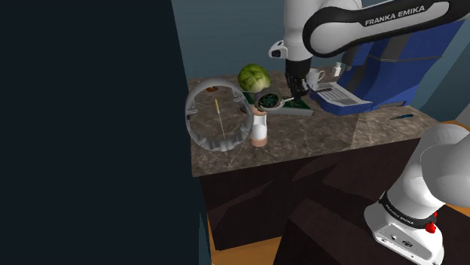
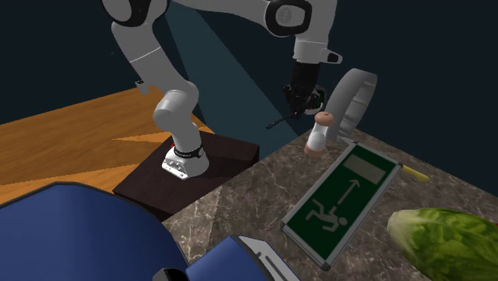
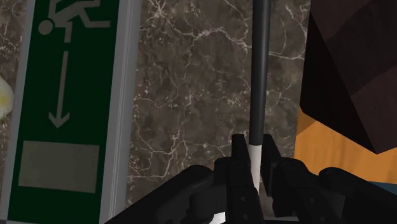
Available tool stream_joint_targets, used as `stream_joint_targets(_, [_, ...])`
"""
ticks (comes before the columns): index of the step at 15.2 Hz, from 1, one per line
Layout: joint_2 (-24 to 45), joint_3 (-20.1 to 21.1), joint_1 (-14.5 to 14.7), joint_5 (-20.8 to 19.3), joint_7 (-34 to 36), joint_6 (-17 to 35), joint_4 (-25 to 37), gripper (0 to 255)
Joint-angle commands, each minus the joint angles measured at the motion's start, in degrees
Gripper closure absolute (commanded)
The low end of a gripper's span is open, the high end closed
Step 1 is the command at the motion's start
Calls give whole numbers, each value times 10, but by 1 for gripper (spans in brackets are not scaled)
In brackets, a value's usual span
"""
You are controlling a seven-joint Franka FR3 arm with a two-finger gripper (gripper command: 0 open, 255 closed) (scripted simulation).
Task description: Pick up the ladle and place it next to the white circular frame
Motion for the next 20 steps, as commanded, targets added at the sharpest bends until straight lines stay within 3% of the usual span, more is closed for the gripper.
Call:
stream_joint_targets(1, [1, 0, 0, -1, 4, 15, -14, 255])
stream_joint_targets(20, [47, -4, -4, -17, 35, 164, -121, 255])
